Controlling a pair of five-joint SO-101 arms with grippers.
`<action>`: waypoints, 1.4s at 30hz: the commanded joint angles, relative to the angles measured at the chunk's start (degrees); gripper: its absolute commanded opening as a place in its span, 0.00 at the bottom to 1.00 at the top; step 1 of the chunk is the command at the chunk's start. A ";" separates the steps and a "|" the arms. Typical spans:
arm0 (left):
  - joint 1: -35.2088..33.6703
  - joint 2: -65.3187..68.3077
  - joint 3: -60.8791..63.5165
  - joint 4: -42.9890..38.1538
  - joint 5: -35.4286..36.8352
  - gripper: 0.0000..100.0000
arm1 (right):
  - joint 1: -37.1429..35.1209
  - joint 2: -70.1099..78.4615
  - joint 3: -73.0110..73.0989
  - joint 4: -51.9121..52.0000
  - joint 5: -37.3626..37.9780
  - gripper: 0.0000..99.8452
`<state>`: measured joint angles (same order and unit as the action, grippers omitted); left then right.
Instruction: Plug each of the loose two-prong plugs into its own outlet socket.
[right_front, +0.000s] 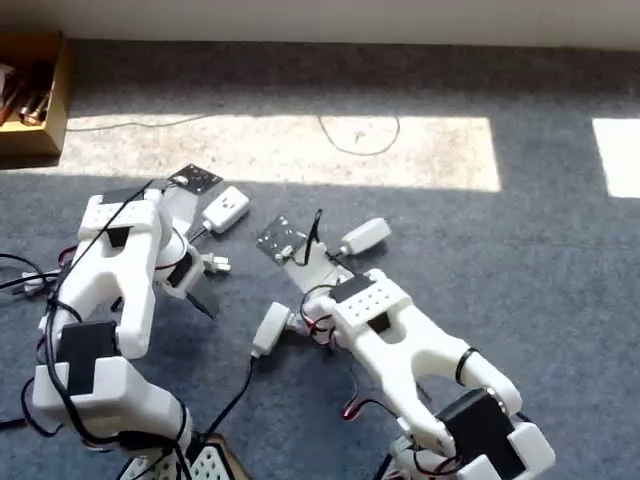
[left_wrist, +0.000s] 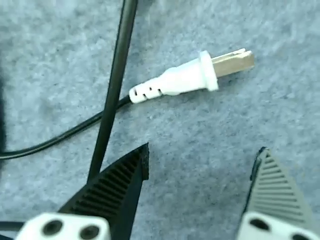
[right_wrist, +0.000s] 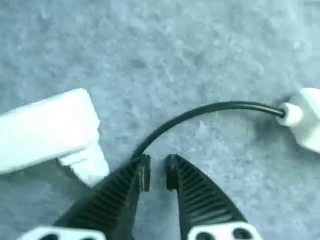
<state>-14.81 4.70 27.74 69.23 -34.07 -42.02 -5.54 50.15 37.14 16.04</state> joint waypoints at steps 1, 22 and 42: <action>-2.07 -0.48 -1.36 -0.53 -1.32 0.33 | -3.91 0.57 -0.48 0.75 1.23 0.06; -1.98 -0.48 -0.84 -0.70 -0.97 0.33 | -1.71 -24.57 -3.38 27.12 11.96 0.06; 4.79 -0.40 -0.75 -0.70 2.90 0.33 | -2.95 -5.58 1.27 3.47 13.36 0.06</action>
<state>-12.79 4.70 27.74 68.97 -32.31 -45.98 -11.87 51.30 42.59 29.32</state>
